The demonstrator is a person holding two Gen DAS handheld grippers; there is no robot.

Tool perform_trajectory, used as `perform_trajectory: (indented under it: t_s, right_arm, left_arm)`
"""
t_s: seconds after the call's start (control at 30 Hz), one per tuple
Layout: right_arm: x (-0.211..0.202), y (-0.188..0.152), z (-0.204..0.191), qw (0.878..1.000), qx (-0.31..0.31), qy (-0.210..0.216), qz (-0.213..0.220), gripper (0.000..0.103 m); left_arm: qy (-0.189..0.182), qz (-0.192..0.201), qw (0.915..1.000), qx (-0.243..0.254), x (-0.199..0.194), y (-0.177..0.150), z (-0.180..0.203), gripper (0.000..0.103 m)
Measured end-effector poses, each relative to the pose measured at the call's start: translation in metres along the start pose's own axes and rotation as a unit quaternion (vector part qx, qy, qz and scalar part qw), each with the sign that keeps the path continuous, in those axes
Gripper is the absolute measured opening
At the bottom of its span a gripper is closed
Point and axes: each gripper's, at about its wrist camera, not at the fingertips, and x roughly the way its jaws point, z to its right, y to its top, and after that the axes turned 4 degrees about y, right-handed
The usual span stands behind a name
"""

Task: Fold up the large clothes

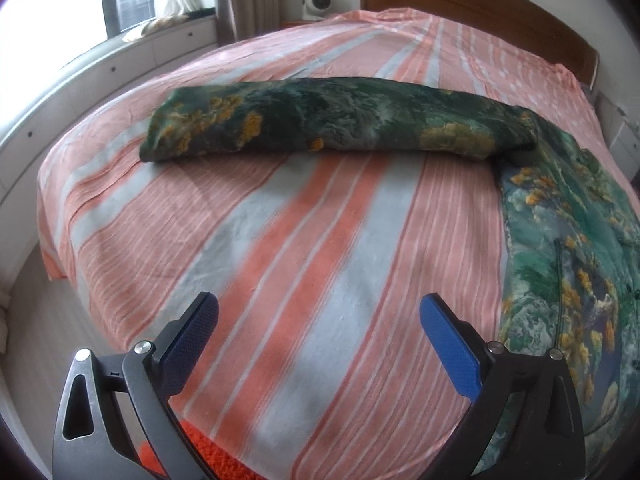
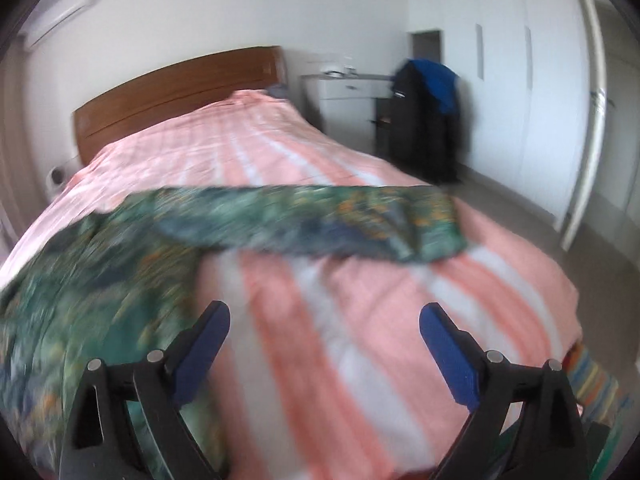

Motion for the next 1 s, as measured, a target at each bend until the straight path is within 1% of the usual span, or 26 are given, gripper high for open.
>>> perform_trajectory:
  t_s: [0.03, 0.13, 0.27, 0.33, 0.43, 0.47, 0.53, 0.57, 0.63, 0.67, 0.73, 0.8, 0.9, 1.0]
  right_arm:
    - [-0.001, -0.004, -0.008, 1.0, -0.012, -0.001, 0.002, 0.095]
    - [-0.005, -0.002, -0.018, 0.999, -0.031, -0.014, 0.033, 0.096]
    - [-0.008, -0.007, -0.021, 0.998, -0.038, -0.027, 0.034, 0.097]
    - [-0.013, -0.007, -0.023, 0.997, -0.045, -0.033, 0.046, 0.098]
    - [-0.023, -0.009, -0.028, 0.995, -0.063, -0.043, 0.069, 0.102]
    - [-0.027, -0.01, -0.03, 0.994, -0.069, -0.046, 0.076, 0.102]
    - [-0.03, -0.011, -0.034, 0.992, -0.081, -0.05, 0.083, 0.102]
    - [-0.031, -0.011, -0.036, 0.991, -0.086, -0.051, 0.084, 0.102]
    - [-0.029, -0.012, -0.039, 0.991, -0.095, -0.054, 0.078, 0.102]
    - [-0.027, -0.012, -0.04, 0.991, -0.097, -0.055, 0.075, 0.102]
    - [-0.026, -0.012, -0.04, 0.991, -0.101, -0.058, 0.073, 0.102]
    - [-0.027, -0.012, -0.04, 0.99, -0.102, -0.059, 0.075, 0.102]
    - [-0.024, -0.012, -0.038, 0.991, -0.097, -0.059, 0.071, 0.102]
    - [-0.021, -0.011, -0.035, 0.992, -0.09, -0.059, 0.064, 0.102]
  left_arm:
    - [0.001, 0.0, 1.0, 0.0, 0.0, 0.0, 0.0, 0.101]
    - [-0.002, 0.01, 1.0, 0.001, -0.004, -0.002, 0.0, 0.101]
    - [0.0, 0.036, 0.9994, 0.003, -0.018, -0.005, 0.001, 0.101]
    - [-0.012, 0.062, 0.998, 0.005, -0.03, -0.007, 0.001, 0.101]
    - [-0.002, 0.105, 0.9944, 0.006, -0.047, -0.008, 0.003, 0.101]
    - [-0.001, 0.111, 0.9938, 0.006, -0.05, -0.007, 0.003, 0.101]
    - [-0.002, 0.108, 0.9941, 0.007, -0.052, -0.007, 0.003, 0.101]
    - [-0.003, 0.097, 0.9952, 0.008, -0.049, -0.007, 0.003, 0.101]
    - [0.009, 0.078, 0.9969, 0.001, -0.043, -0.007, 0.001, 0.101]
    - [0.021, 0.073, 0.9971, -0.008, -0.041, -0.008, -0.001, 0.101]
    - [0.036, 0.08, 0.9958, -0.024, -0.043, -0.009, -0.006, 0.101]
    - [0.037, 0.093, 0.9945, -0.032, -0.047, -0.01, -0.008, 0.101]
    - [0.041, 0.106, 0.9932, -0.028, -0.051, -0.012, -0.006, 0.103]
    - [0.041, 0.11, 0.993, -0.011, -0.052, -0.014, 0.001, 0.103]
